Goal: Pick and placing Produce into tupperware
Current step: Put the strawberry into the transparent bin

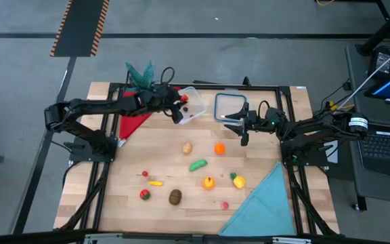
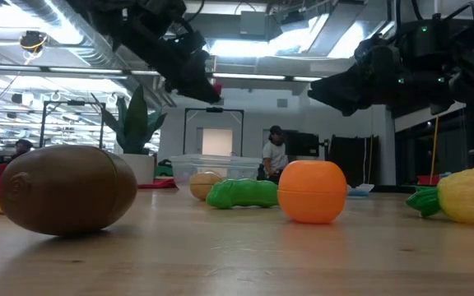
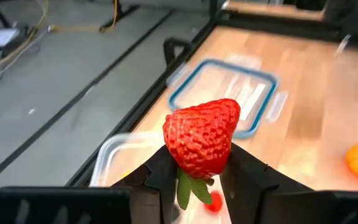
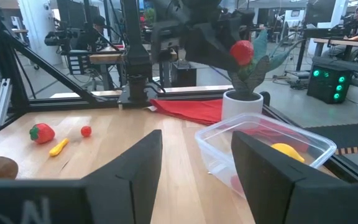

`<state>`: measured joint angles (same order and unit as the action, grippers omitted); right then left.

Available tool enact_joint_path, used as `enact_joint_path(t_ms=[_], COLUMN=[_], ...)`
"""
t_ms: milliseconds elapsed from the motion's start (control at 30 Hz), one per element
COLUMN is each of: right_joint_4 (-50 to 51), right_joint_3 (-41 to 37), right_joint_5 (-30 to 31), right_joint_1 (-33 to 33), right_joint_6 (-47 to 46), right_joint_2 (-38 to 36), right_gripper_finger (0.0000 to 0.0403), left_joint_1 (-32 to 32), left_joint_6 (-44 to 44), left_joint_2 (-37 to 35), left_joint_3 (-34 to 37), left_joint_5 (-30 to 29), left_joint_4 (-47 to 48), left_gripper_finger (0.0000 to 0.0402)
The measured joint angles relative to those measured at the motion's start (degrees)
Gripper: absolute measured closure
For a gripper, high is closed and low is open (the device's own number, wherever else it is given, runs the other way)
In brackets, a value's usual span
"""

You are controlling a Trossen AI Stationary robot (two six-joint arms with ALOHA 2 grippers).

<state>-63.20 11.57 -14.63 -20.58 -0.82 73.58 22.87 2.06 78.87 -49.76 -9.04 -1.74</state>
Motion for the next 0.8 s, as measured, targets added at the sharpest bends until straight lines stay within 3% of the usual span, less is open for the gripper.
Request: enact_joint_path(t_ms=[233,433,800], right_joint_4=[0.0,0.0,0.4], right_joint_3=[0.0,0.0,0.0], right_joint_5=[0.0,0.0,0.0], right_joint_1=[0.0,0.0,0.0], right_joint_6=[0.0,0.0,0.0], right_joint_2=[0.0,0.0,0.0], right_gripper_finger=[0.0207,0.0207,0.0207], left_joint_1=[0.0,0.0,0.0], left_joint_6=[0.0,-0.2,-0.3], left_joint_2=[0.0,0.6,1.3], left_joint_3=[-2.7,-2.9,-2.9], left_joint_5=[-0.5,-0.5,-0.5], left_joint_4=[7.4,10.3,10.1], left_gripper_finger=[0.0322,0.0304,0.0318])
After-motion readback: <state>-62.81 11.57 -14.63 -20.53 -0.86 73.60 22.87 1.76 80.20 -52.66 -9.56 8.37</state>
